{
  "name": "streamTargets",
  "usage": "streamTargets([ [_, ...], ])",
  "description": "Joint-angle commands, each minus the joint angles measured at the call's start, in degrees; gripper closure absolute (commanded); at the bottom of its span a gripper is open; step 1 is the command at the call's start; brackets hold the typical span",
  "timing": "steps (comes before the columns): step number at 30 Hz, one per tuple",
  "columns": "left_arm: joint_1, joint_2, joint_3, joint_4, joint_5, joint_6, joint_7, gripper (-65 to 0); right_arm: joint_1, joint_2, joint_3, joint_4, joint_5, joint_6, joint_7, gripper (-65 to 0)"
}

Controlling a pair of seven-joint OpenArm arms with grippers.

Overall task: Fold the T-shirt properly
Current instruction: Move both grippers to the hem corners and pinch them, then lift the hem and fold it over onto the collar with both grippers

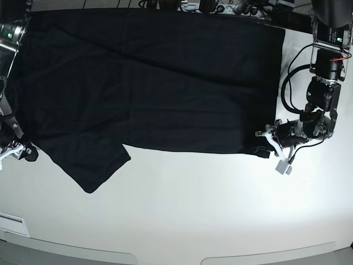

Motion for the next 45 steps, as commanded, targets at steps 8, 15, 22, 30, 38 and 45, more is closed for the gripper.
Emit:
streamTargets([
  [8,0.3,-0.8,0.4,-0.3,4.7,1.6,3.9,0.0,10.6,-2.8,-5.8,-18.7,1.5,6.0,1.2,-30.4],
  [15,0.3,-0.8,0.4,-0.3,4.8,1.1,3.9,0.0,10.9,-6.1,-9.2,-18.3,1.1,10.6,1.2,-24.9],
  [22,-1.1,-0.8,0.4,-0.3,4.7,-1.9,2.1,0.0,10.9,-5.6,-9.9,-11.8,1.1,11.6,-1.5,0.0],
  [30,-9.0,-0.7,0.4,-0.3,4.6,-4.6,2.6,0.0,10.2,-4.1,-9.9,2.1,1.6,11.6,-6.2,0.0],
  [38,-11.8,-0.7,0.4,-0.2,-0.4,-9.7,5.6,0.0,6.4,0.5,-9.9,19.1,3.1,11.6,-7.0,0.0],
  [45,-11.8,-0.9,0.4,2.1,-10.8,-15.4,16.1,0.0,-4.6,5.7,-8.9,35.7,10.5,11.6,-10.4,0.0],
])
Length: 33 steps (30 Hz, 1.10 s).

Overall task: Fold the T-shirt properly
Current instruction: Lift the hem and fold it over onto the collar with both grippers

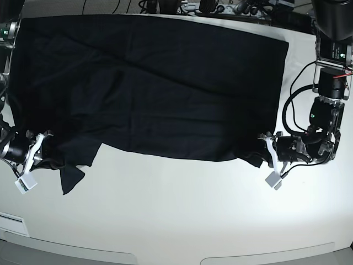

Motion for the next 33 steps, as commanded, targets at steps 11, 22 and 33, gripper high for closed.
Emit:
streamTargets([
  [11,2.2,-10.8,-0.5,16.6,-7.7,-0.5,3.8,0.0,-15.6,3.6,15.3,10.8,7.8,0.1,-4.0,0.0],
  [22,12.6,-19.2,-0.5,26.5,-10.9,-0.5,3.9,0.0,-28.2,4.8,22.3,15.1,11.9,0.1,-8.7,0.0],
  [33,13.5,-26.2,-0.5,33.5,-15.4,-0.5,12.0,0.0,-31.2,6.2,22.8,20.0,13.0,-0.3,-14.7,0.0],
])
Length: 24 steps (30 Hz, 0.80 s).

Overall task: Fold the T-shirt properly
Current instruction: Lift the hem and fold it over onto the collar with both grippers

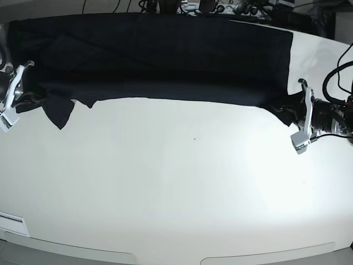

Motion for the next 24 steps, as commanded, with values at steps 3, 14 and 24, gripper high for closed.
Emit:
streamTargets([
  [3,0.7,-1.5,-0.7,0.9,-0.7,-0.5,1.0,0.0,0.1,1.5,0.8,0.8,0.3,-0.3,-0.5,0.0],
  [14,10.2,-1.1,-0.7,1.1,-0.7,-0.5,0.5,0.0,-3.4,1.1,0.8,0.7,-2.2,-0.4,-0.4,0.0],
  [24,14.8,-1.2,-0.7,1.1,0.5,-0.5,-6.2,-40.5,-6.3,0.5,0.8,0.8,-8.3,-0.1,5.8,-40.5],
])
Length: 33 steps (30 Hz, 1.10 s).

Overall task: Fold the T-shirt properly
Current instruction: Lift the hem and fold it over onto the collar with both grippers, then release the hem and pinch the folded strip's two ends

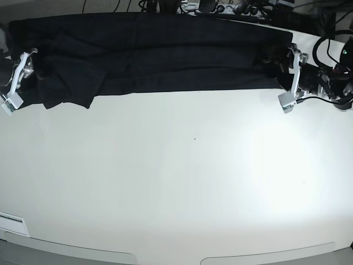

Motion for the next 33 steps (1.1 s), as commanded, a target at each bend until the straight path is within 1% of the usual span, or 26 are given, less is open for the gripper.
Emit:
streamTargets([
  [1,-1.1,-1.7,-0.7,0.6,0.7,-0.5,-1.7,-40.5,0.6,1.5,0.8,0.8,1.8,0.2,1.0,-40.5],
  [2,-1.6,-1.6,-0.7,0.6,2.0,-0.5,-3.3,-40.5,0.9,1.5,0.8,0.8,2.7,0.3,1.0,-40.5],
  [4,-3.1,-1.6,-0.8,0.7,4.2,1.9,-4.7,-40.5,1.7,1.5,0.8,0.8,3.7,0.5,1.0,-40.5],
  [6,-5.2,-1.5,-1.0,0.7,5.4,1.7,-4.4,-40.3,3.0,1.5,0.9,0.8,3.7,0.0,0.7,-40.5],
  [8,-7.5,-1.5,-1.2,0.7,5.0,1.4,-3.5,-40.3,4.1,1.5,1.5,0.8,3.8,-1.1,0.1,-40.3],
  [9,-8.5,-1.5,-1.4,0.7,4.4,1.4,-2.9,-38.9,4.5,1.5,2.0,0.8,4.5,-1.2,0.1,-38.9],
  [10,-9.5,-1.5,-1.7,0.7,3.0,1.3,-2.1,-31.7,4.8,1.5,2.7,0.8,6.1,-1.1,0.1,-33.6],
  [11,-10.3,-1.5,-1.8,0.7,1.2,0.8,-1.0,-17.6,4.8,1.4,3.5,0.8,8.1,-1.1,-0.2,-23.6],
  [12,-10.6,-1.5,-2.1,0.7,-0.7,0.1,0.3,0.0,4.8,1.3,4.2,0.8,10.1,-1.0,-1.3,-10.3],
  [13,-10.7,-1.5,-2.3,0.7,-1.9,0.1,1.2,0.0,4.7,1.1,4.6,0.8,11.8,-0.8,-2.8,0.0],
  [15,-10.1,-1.5,-2.3,0.7,-1.9,0.1,2.0,0.0,4.5,0.1,4.9,0.8,12.9,-0.9,-4.4,0.0],
  [17,-8.7,-1.0,-2.3,1.0,-1.9,0.0,2.0,0.0,4.5,-2.2,4.9,0.8,12.1,-0.8,-4.9,0.0],
  [20,-6.6,1.1,-2.3,2.4,-1.9,-0.5,2.6,0.0,4.4,-6.0,4.9,0.8,9.4,0.5,-5.1,0.0],
  [22,-5.1,2.5,-2.3,3.5,-1.9,-0.5,2.5,0.0,4.4,-8.3,4.9,0.8,7.5,0.5,-5.1,0.0],
  [24,-3.4,3.7,-2.3,4.2,-0.2,-0.5,2.3,0.0,3.8,-10.1,4.8,0.7,5.7,0.5,-4.5,0.0],
  [26,-1.5,4.8,-2.3,4.3,1.2,-0.5,1.8,0.0,2.3,-11.5,4.7,0.7,2.4,0.5,-2.0,0.0],
  [27,-0.6,5.5,-2.3,4.3,2.6,-0.5,1.4,0.0,1.3,-12.1,4.7,0.7,-0.3,0.5,-0.2,0.0],
  [29,1.0,7.0,-2.3,4.2,7.0,-0.5,-0.8,0.0,-0.9,-13.2,4.3,0.3,-6.8,0.5,4.9,0.0],
  [31,2.3,8.4,-2.3,4.0,12.6,-0.5,-3.5,0.0,-2.3,-14.2,3.5,-0.6,-13.2,0.5,9.5,0.0],
  [33,3.7,9.6,-2.3,4.0,17.5,-0.5,-5.6,0.0,-2.9,-14.9,2.3,-1.8,-17.0,0.5,11.5,0.0],
])
